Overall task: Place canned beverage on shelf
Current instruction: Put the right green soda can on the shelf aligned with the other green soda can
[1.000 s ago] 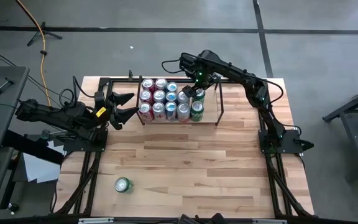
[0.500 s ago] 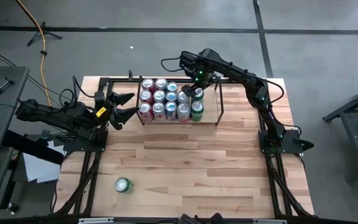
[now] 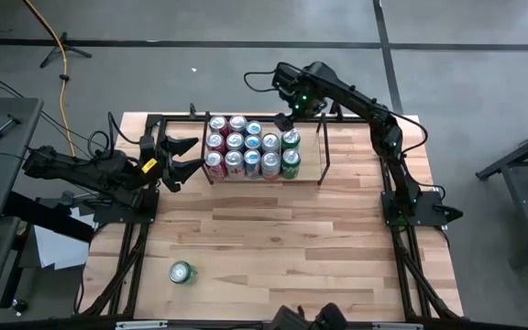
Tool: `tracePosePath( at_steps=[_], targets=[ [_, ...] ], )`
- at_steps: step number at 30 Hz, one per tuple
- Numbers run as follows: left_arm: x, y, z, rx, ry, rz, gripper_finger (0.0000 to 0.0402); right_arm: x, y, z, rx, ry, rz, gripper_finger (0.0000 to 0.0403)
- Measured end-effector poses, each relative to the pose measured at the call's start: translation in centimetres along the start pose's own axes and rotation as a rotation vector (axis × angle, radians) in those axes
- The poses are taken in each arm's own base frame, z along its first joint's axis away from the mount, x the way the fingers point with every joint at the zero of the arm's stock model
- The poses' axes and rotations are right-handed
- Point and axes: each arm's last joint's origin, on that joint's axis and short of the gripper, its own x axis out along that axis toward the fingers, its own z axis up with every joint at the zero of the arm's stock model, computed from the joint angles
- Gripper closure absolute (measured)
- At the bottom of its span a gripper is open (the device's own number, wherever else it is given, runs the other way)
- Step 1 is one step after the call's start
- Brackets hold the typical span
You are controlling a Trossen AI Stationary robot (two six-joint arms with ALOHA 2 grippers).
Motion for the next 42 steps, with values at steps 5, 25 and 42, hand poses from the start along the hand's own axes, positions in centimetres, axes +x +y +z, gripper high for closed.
tracePosePath(
  at_steps=[5,25,42],
  targets=[
    [0.0,0.0,0.0,0.001,0.001,0.0,0.0037,-0.3,-0.8,0.8,0.015,-0.11,-0.102,0.0073],
    [0.0,0.0,0.0,0.001,0.001,0.0,0.0037,3.0,-0.2,0.6,-0.163,-0.09,-0.253,0.0205],
    [0.0,0.0,-0.1,0.007,0.009,0.002,0.0037,3.4,0.8,0.4,-0.35,-0.06,-0.164,0.0394]
  ],
)
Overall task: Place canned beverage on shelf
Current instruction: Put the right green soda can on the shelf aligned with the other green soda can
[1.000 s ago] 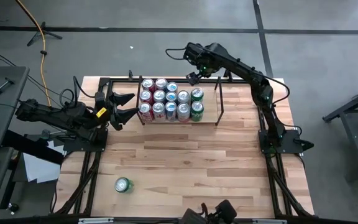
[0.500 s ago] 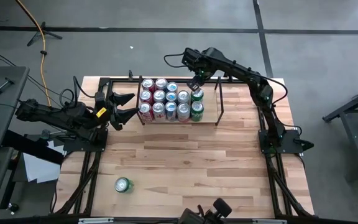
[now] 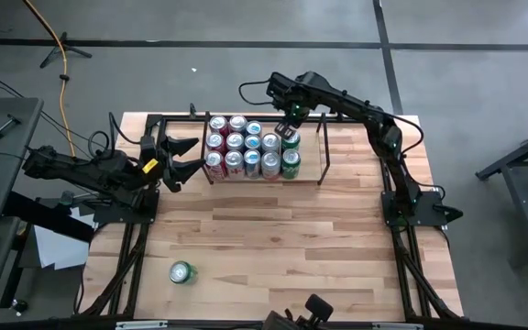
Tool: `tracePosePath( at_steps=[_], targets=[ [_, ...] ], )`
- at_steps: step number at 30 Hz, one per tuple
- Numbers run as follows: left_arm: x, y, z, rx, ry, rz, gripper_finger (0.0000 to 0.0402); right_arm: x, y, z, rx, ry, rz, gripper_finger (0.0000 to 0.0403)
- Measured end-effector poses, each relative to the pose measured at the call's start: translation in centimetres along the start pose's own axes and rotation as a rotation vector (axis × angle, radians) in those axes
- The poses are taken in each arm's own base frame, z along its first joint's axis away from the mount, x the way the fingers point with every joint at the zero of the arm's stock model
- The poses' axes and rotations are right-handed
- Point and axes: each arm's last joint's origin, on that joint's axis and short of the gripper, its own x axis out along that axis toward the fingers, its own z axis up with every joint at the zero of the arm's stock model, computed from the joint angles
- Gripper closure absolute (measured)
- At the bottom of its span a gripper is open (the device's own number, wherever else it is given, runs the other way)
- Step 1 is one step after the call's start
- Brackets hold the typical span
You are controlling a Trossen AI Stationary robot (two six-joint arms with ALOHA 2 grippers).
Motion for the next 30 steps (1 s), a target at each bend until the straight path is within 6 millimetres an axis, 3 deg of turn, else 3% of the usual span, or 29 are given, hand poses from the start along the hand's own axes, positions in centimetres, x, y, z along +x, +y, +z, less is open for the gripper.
tracePosePath(
  at_steps=[20,30],
  targets=[
    [0.0,0.0,-0.1,0.003,0.006,0.002,0.0037,-0.4,2.2,-0.7,-0.138,0.043,0.014,0.0403],
    [0.0,0.0,-0.1,0.003,0.006,0.002,0.0037,-1.1,2.2,-1.0,-0.168,0.044,0.018,0.0403]
  ],
)
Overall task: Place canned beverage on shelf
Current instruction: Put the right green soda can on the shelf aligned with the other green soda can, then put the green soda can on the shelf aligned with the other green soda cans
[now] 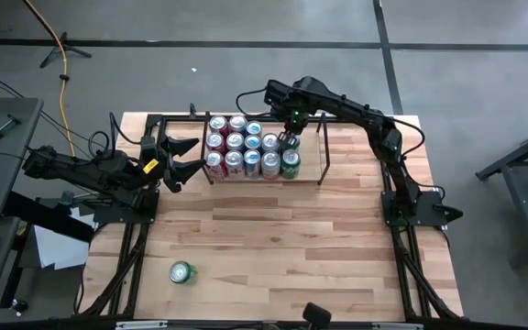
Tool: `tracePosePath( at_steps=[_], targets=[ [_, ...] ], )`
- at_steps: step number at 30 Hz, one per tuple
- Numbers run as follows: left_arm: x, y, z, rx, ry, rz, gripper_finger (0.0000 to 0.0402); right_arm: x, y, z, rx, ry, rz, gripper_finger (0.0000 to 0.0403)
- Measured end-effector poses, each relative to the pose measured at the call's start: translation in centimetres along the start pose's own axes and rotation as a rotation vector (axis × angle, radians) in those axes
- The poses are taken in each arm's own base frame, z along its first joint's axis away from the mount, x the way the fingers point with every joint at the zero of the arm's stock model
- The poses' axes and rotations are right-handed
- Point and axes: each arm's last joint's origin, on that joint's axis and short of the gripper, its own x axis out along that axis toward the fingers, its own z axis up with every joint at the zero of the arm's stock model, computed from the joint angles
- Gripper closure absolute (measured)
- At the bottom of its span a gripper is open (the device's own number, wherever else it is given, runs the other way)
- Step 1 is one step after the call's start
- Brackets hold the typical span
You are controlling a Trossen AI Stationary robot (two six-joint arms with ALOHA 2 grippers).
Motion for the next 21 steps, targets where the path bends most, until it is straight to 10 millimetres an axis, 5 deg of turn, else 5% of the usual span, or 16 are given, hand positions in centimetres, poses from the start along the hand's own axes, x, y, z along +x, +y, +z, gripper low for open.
tracePosePath(
  at_steps=[5,10,21],
  targets=[
    [0.0,0.0,0.0,-0.038,0.005,-0.007,0.0037,-2.8,-1.2,-1.0,0.036,-0.075,-0.057,0.0403],
    [0.0,0.0,-0.5,-0.086,0.055,-0.036,0.0037,-7.6,-2.2,-3.1,0.116,-0.206,-0.063,0.0403],
    [0.8,-0.3,-1.6,-0.022,0.109,-0.036,0.0037,-17.9,1.2,-9.9,0.103,-0.523,0.017,0.0403]
  ],
)
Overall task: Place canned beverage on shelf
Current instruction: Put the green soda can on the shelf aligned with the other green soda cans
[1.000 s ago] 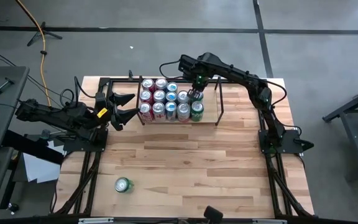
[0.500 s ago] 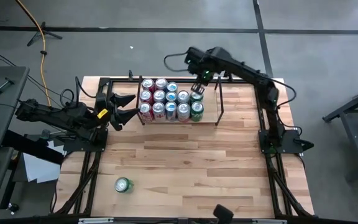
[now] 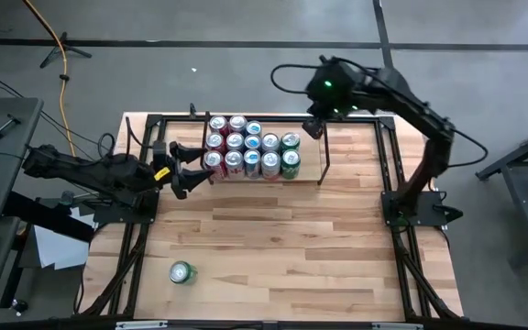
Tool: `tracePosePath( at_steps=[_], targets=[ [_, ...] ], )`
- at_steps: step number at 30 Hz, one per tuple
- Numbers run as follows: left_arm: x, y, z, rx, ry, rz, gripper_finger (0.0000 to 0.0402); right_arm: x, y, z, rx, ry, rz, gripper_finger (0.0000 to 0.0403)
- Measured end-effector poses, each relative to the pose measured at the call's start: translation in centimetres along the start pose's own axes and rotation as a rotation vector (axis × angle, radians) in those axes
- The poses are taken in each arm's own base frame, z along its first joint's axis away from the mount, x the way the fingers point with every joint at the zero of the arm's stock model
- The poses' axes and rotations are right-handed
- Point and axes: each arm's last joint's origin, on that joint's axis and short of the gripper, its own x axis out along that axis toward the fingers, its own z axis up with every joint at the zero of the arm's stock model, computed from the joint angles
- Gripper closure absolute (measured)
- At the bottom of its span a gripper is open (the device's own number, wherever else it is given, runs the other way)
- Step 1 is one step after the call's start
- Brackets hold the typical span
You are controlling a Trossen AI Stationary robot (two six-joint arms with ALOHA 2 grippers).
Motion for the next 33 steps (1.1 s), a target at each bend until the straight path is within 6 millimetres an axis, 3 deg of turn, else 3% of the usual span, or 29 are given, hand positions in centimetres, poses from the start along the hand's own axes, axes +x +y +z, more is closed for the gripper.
tracePosePath(
  at_steps=[5,11,16,20,26,33],
  targets=[
    [0.5,-0.2,-0.7,0.028,0.046,-0.034,0.0037,-3.6,2.4,-1.0,-0.028,-0.105,0.03,0.0403],
    [1.1,-1.2,0.1,0.109,0.16,-0.075,0.0037,-5.5,4.7,-2.1,-0.056,-0.14,0.015,0.0403],
    [1.4,-2.9,2.3,0.218,0.469,-0.082,0.0037,-5.9,5.6,-2.9,-0.062,-0.111,-0.03,0.0403],
    [1.1,-4.7,2.5,0.269,0.8,-0.072,0.0037,-6.0,5.7,-3.4,-0.056,-0.092,-0.089,0.0403],
    [-0.7,-7.9,-0.8,0.389,1.178,-0.111,0.0037,-6.0,5.5,-3.9,-0.059,-0.047,-0.123,0.0403],
    [-5.0,-10.9,-6.0,0.432,1.447,-0.14,0.0037,-6.2,5.4,-3.9,-0.077,-0.051,-0.121,0.0403]
  ],
)
